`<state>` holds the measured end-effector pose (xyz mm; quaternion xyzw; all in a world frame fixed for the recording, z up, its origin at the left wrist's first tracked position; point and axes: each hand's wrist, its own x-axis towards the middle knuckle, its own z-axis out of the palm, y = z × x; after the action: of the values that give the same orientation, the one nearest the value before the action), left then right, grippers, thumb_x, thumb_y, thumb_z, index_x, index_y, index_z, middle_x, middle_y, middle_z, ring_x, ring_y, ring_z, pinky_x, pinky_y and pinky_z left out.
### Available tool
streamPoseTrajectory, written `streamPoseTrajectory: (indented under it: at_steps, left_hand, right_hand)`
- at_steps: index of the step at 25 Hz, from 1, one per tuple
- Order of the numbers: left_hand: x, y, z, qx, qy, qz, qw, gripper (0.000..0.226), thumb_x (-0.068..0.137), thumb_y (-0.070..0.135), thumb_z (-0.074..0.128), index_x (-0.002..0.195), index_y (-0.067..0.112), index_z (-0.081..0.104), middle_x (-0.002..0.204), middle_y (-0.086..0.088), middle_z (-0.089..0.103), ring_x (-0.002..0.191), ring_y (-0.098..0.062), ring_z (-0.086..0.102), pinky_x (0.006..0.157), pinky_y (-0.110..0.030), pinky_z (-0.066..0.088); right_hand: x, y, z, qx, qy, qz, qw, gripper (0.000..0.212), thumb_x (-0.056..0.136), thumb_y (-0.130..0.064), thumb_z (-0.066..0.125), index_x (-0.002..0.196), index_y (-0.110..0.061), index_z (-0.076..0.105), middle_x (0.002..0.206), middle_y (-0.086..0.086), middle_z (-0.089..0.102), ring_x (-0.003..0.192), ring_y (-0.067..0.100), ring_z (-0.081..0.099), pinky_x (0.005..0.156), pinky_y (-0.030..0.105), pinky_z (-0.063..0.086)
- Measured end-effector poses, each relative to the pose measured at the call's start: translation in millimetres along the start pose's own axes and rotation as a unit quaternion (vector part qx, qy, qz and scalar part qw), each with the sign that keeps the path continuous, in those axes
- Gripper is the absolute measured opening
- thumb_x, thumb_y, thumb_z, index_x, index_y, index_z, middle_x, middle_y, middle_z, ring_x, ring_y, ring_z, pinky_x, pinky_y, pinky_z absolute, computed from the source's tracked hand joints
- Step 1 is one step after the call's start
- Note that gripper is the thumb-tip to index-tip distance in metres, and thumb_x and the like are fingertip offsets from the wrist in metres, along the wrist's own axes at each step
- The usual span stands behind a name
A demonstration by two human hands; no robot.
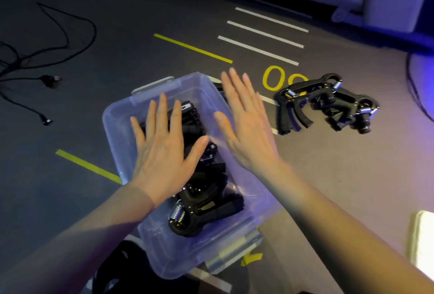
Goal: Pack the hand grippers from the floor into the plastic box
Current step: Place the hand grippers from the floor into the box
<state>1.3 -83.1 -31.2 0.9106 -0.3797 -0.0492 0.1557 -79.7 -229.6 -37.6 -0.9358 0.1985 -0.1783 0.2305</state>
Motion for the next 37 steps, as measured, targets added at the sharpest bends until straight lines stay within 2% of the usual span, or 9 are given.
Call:
streamPoseTrajectory:
  at_steps: [5, 9, 14, 20, 26, 29, 31, 34, 37]
  left_hand:
    - [4.6, 44.8, 13.9, 0.000, -0.041, 0.076, 0.996, 0.087, 0.079, 0.069, 0.009, 0.148, 0.017, 0.001, 0.156, -0.006, -0.014, 0.141, -0.021, -0.017, 0.106, -0.044, -0.018]
    - [11.2, 65.9, 30.7, 0.025, -0.081, 0.113, 0.990, 0.089, 0.077, 0.070, 0.001, 0.147, 0.017, -0.006, 0.152, -0.004, -0.026, 0.138, -0.020, -0.027, 0.106, -0.045, -0.018]
    - [26.2, 76.7, 47.7, 0.054, -0.103, 0.120, 0.986, 0.091, 0.076, 0.071, 0.004, 0.148, 0.016, -0.006, 0.152, -0.004, -0.026, 0.137, -0.019, -0.029, 0.106, -0.045, -0.017]
    - [30.8, 77.1, 54.0, 0.051, -0.119, 0.117, 0.985, 0.088, 0.076, 0.070, 0.006, 0.148, 0.021, -0.007, 0.152, 0.000, -0.028, 0.135, -0.017, -0.033, 0.105, -0.043, -0.017]
    - [32.5, 77.5, 56.3, 0.044, -0.121, 0.111, 0.985, 0.087, 0.075, 0.070, 0.009, 0.148, 0.023, 0.001, 0.153, 0.002, -0.023, 0.134, -0.014, -0.033, 0.105, -0.043, -0.018]
    - [32.1, 76.8, 57.3, 0.036, -0.121, 0.111, 0.986, 0.087, 0.076, 0.070, 0.011, 0.148, 0.022, 0.006, 0.155, 0.002, -0.018, 0.135, -0.013, -0.031, 0.105, -0.043, -0.017]
    - [32.2, 76.6, 57.3, 0.037, -0.122, 0.112, 0.986, 0.087, 0.076, 0.070, 0.010, 0.148, 0.021, 0.008, 0.155, 0.001, -0.017, 0.135, -0.014, -0.031, 0.105, -0.043, -0.018]
    - [32.1, 75.9, 56.1, 0.036, -0.126, 0.112, 0.985, 0.086, 0.077, 0.070, 0.009, 0.148, 0.022, 0.008, 0.155, 0.001, -0.018, 0.135, -0.015, -0.032, 0.105, -0.044, -0.018]
    - [30.9, 75.8, 54.6, 0.032, -0.132, 0.110, 0.985, 0.086, 0.077, 0.070, 0.008, 0.148, 0.023, 0.006, 0.154, 0.001, -0.022, 0.135, -0.015, -0.034, 0.106, -0.045, -0.017]
  right_hand:
    - [-25.8, 64.5, -15.3, -0.014, 0.020, 0.119, 0.993, 0.066, 0.094, -0.052, 0.022, 0.151, -0.020, 0.008, 0.159, -0.005, 0.004, 0.147, 0.015, -0.001, 0.118, 0.036, 0.009]
    - [-43.4, 111.0, -11.3, -0.021, -0.020, 0.205, 0.978, 0.064, 0.098, -0.048, 0.026, 0.151, -0.019, 0.006, 0.160, -0.003, 0.001, 0.147, 0.015, -0.004, 0.119, 0.036, 0.009]
    - [-50.5, 152.8, 4.1, -0.044, -0.107, 0.259, 0.959, 0.061, 0.099, -0.048, 0.025, 0.151, -0.019, 0.013, 0.160, 0.000, 0.003, 0.147, 0.019, -0.002, 0.119, 0.036, 0.007]
    - [-24.9, 153.7, 34.9, 0.014, -0.245, 0.192, 0.950, 0.061, 0.098, -0.049, 0.029, 0.151, -0.024, 0.011, 0.159, 0.004, 0.007, 0.147, 0.021, 0.004, 0.119, 0.040, 0.010]
    - [-3.4, 138.0, 64.3, -0.085, -0.331, 0.090, 0.935, 0.055, 0.096, -0.054, 0.029, 0.145, -0.029, 0.030, 0.160, 0.006, 0.001, 0.146, 0.026, -0.003, 0.117, 0.044, 0.004]
    - [-0.2, 134.2, 69.3, -0.164, -0.348, 0.091, 0.919, 0.054, 0.096, -0.056, 0.026, 0.147, -0.037, 0.022, 0.159, 0.004, -0.003, 0.145, 0.031, -0.009, 0.116, 0.049, -0.001]
    - [4.0, 129.7, 71.0, -0.178, -0.347, 0.108, 0.915, 0.054, 0.096, -0.056, 0.026, 0.147, -0.038, 0.022, 0.159, 0.004, 0.000, 0.144, 0.034, -0.002, 0.116, 0.048, 0.007]
    - [8.4, 119.9, 71.4, -0.184, -0.326, 0.128, 0.919, 0.049, 0.097, -0.050, 0.030, 0.143, -0.033, 0.033, 0.156, 0.006, 0.011, 0.134, 0.035, 0.021, 0.106, 0.041, 0.027]
    - [6.2, 116.4, 70.1, -0.098, -0.329, 0.189, 0.920, 0.042, 0.098, -0.034, 0.037, 0.137, -0.022, 0.043, 0.156, 0.009, 0.005, 0.129, 0.038, 0.031, 0.105, 0.040, 0.031]
